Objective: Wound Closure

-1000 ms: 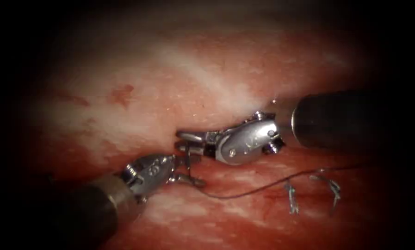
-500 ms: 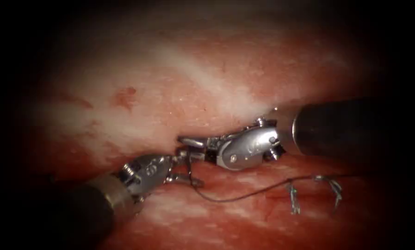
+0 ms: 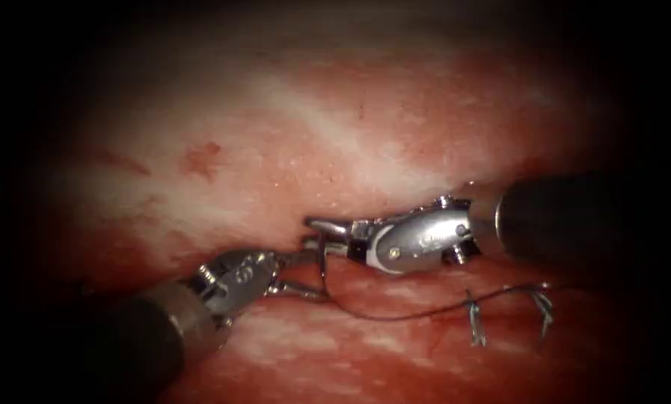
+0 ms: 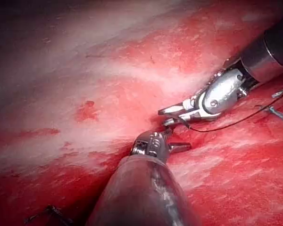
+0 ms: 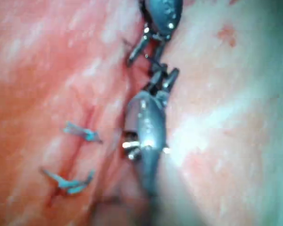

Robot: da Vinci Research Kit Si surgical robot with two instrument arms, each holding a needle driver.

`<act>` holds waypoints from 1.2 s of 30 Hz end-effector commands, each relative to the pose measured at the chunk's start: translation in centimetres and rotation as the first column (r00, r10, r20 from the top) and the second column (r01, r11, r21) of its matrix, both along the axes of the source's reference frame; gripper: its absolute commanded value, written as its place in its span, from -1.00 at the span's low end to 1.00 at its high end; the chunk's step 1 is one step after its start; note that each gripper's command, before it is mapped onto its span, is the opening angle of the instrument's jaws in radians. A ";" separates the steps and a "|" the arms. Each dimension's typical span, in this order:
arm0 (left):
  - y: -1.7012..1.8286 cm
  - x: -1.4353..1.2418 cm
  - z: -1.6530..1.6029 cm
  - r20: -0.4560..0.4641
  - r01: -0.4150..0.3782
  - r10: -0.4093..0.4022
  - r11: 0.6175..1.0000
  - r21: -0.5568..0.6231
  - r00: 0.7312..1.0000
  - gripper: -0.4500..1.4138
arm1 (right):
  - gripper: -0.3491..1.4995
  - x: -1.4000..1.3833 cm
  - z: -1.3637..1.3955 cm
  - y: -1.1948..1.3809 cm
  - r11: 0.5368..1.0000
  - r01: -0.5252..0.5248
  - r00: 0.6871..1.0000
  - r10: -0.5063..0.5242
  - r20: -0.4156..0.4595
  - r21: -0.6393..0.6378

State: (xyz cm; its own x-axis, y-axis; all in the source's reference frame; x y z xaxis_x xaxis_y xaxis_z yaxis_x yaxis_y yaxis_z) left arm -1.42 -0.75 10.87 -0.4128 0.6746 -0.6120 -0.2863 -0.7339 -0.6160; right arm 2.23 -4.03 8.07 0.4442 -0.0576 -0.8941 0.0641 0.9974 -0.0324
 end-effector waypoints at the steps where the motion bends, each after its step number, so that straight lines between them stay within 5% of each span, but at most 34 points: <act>1: -0.03 -0.07 0.08 0.003 -0.001 0.001 1.000 0.002 1.000 -0.32 | -1.00 0.05 0.09 -0.06 1.000 0.002 1.000 -0.002 0.000 0.002; 19: -0.03 -0.07 0.07 0.001 -0.003 0.003 1.000 0.003 1.000 -0.32 | -1.00 0.13 0.19 -0.14 0.994 0.035 0.998 -0.041 0.049 0.107; 30: -0.03 -0.07 0.06 0.002 -0.003 0.003 1.000 0.004 1.000 -0.32 | -1.00 0.04 0.07 -0.22 0.980 0.138 0.990 -0.140 0.001 -0.146; 36: -0.02 -0.07 0.07 0.002 -0.003 0.003 1.000 0.004 1.000 -0.32 | -1.00 0.01 0.05 -0.28 0.975 0.165 0.986 -0.166 0.010 -0.146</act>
State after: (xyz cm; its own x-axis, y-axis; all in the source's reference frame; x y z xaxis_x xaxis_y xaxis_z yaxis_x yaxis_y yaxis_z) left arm -1.41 -0.75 10.85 -0.4152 0.6746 -0.6104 -0.2845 -0.7336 -0.6172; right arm 2.19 -4.25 8.05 0.4193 -0.2615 -0.8694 0.2273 0.9573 -0.1784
